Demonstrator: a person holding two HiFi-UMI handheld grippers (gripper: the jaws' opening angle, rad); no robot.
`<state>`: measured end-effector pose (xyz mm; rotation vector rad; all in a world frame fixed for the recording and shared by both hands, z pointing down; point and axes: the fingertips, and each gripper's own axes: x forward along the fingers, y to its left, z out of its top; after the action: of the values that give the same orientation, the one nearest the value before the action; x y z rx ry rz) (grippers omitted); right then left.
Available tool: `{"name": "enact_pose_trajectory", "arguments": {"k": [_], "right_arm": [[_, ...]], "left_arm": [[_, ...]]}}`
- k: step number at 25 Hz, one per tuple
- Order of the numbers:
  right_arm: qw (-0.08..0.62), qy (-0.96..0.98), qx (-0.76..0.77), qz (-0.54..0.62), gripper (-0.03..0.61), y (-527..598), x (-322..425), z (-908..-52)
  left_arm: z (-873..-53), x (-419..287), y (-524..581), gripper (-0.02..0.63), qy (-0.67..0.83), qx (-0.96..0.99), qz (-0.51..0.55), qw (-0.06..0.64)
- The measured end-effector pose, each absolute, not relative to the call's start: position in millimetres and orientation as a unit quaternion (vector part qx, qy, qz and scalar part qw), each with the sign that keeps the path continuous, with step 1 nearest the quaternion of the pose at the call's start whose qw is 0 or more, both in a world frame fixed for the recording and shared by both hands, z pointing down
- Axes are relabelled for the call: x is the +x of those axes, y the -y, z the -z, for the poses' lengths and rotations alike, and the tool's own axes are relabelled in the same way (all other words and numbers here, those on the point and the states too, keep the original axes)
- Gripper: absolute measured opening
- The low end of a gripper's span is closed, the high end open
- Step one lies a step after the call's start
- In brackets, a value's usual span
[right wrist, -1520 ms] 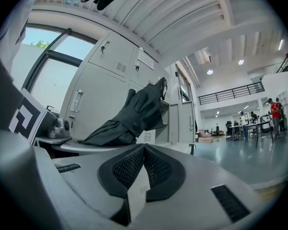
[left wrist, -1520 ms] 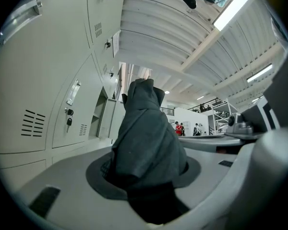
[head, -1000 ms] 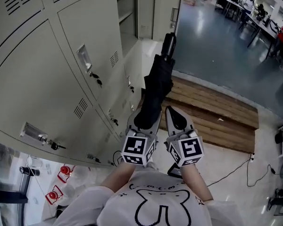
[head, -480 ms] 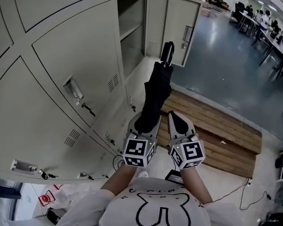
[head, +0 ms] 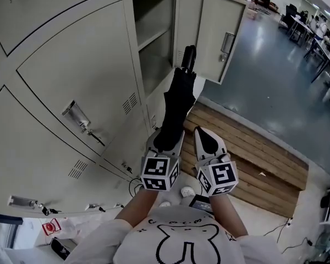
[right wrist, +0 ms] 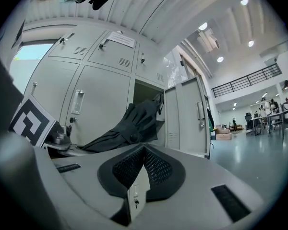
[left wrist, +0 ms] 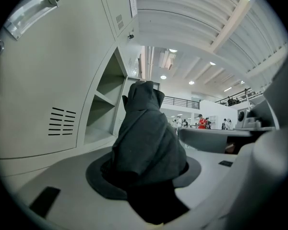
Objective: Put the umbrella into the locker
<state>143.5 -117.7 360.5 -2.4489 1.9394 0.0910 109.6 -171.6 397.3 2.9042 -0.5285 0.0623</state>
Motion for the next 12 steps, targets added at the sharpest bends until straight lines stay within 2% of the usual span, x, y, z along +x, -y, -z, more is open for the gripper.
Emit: {"name": "enact_pose_trajectory", "arguments": {"k": [12], "right_arm": [[0.013, -0.693, -0.72, -0.032, 0.025, 174, 190, -354]], "left_arm": [[-410, 151, 214, 0.209, 0.276, 0.953, -0.056, 0.115]]}}
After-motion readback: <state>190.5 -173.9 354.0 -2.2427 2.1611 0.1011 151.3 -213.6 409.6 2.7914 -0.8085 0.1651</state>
